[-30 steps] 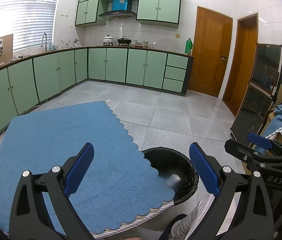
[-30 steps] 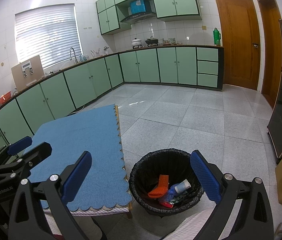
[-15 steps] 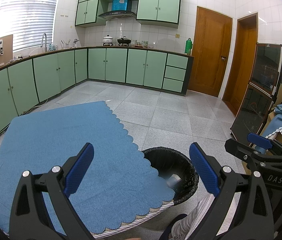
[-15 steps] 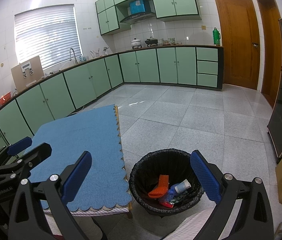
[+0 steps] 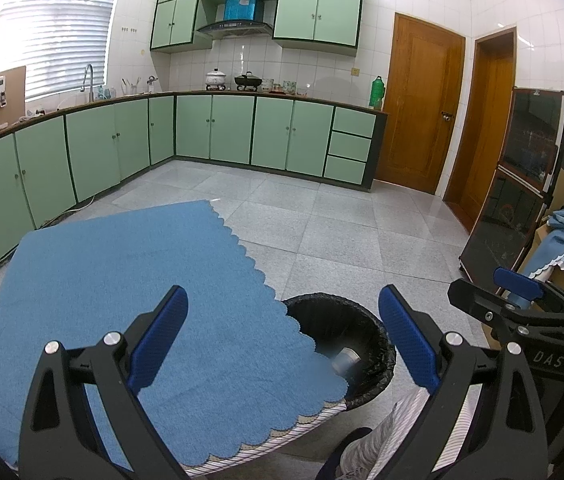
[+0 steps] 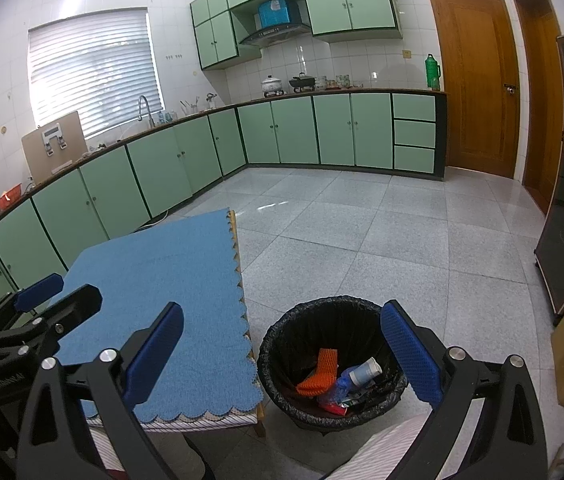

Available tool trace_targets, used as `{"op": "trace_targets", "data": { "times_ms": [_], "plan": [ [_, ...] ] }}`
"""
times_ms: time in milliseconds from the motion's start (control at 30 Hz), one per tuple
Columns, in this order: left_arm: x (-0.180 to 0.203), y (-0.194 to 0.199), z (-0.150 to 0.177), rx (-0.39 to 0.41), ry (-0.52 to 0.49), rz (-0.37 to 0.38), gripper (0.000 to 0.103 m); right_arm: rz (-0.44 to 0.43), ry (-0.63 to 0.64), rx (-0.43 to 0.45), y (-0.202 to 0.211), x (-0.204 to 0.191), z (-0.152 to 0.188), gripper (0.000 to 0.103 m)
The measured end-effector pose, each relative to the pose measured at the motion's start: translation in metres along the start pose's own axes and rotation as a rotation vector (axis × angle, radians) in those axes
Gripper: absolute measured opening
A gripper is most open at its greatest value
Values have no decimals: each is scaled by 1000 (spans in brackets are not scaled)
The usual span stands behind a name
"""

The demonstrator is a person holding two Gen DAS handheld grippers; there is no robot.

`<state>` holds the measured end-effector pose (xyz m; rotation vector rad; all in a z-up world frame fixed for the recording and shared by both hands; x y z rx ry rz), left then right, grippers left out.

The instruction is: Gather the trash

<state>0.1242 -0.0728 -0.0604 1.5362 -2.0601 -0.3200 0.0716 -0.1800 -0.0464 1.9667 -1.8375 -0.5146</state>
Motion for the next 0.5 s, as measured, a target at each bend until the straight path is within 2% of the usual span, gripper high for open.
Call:
{"op": "trace_targets", "data": {
  "times_ms": [500],
  "plan": [
    [-3, -1, 2, -8, 5, -3, 93, -2, -3, -1, -1, 2, 1, 97]
  ]
}}
Point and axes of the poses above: each gripper's, at about its wrist camera, not at the fingertips, and y roughly against the way its jaws point, x to its right, z to its underside, the point moved 10 cm from there along -y, roughly the way its jaws point, and after that the axes turned 12 degrees about y, right-handed, at the moved point
